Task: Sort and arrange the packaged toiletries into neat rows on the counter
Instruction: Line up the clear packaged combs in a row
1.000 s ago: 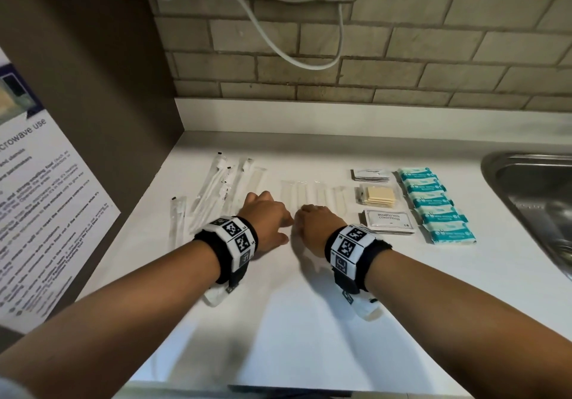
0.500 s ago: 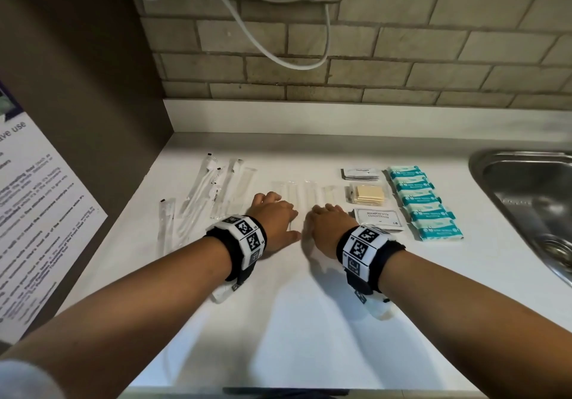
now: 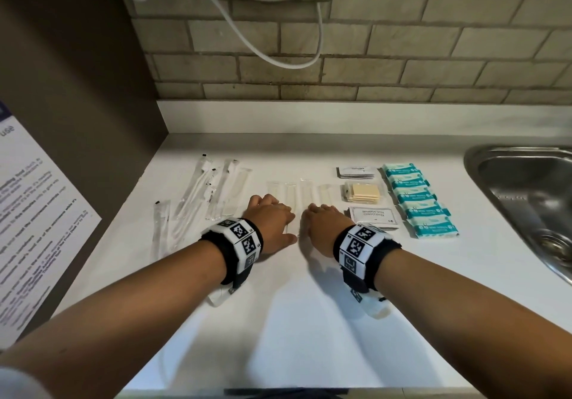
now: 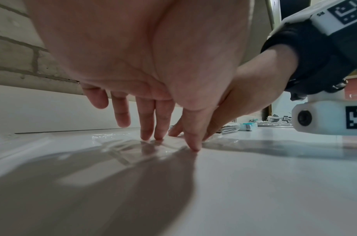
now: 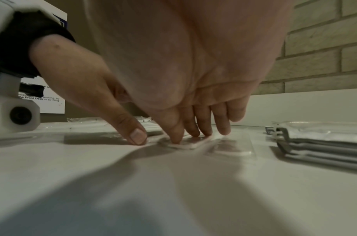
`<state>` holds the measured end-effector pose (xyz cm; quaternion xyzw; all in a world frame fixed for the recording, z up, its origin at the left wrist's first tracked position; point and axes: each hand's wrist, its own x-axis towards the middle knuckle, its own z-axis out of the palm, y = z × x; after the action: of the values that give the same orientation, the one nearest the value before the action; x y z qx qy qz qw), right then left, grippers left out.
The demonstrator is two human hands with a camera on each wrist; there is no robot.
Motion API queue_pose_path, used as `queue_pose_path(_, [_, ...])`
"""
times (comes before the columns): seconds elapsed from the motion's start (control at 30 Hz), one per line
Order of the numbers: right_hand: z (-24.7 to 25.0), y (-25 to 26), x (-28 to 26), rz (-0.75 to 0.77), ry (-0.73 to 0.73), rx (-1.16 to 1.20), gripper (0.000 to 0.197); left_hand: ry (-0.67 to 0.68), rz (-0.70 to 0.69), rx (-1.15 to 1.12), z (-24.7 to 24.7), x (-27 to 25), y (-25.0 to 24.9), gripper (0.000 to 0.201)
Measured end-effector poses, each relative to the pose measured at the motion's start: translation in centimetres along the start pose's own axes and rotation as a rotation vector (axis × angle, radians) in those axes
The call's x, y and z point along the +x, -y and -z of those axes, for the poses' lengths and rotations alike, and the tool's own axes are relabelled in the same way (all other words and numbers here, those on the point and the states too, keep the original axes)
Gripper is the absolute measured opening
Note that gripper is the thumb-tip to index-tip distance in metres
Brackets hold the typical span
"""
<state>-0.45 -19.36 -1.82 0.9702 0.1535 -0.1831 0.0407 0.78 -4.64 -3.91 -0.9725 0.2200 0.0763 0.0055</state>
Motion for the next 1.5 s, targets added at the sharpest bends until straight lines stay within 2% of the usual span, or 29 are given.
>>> queue_pose_path(0.37, [0.1,0.0,0.3,0.003,0.014,0.014,0.051,-0.010,-0.010,-0.002,0.0,0.1,0.0,0.034])
queue_pose_path(0.6, [0.0,-0.1,0.7,-0.018,0.020,0.043,0.051,-0.010,-0.004,-0.005,-0.3,0.3,0.2,0.041])
queue_pose_path(0.77, [-0.4,-0.1,1.0,0.018,-0.060,0.058,0.059,-0.065,0.016,-0.074,0.1,0.1,0.6,0.044])
queue_pose_path(0.87, [-0.5,0.5,1.5,0.056,-0.083,0.055,0.059,-0.082,0.079,-0.103,0.6,-0.2,1.4,0.048])
queue_pose_path(1.03, [-1.0,1.5,1.9,0.074,-0.058,0.022,0.056,-0.003,0.152,-0.056,0.2,-0.8,3.1,0.049])
queue_pose_path(1.13, [-1.2,1.7,1.9,0.072,-0.075,0.049,0.046,0.005,0.150,-0.060,-0.1,-1.2,3.2,0.051])
queue_pose_path(1.5, [-1.0,1.6,1.7,0.065,-0.069,0.085,0.042,0.045,0.156,-0.037,0.0,-0.6,3.2,0.049])
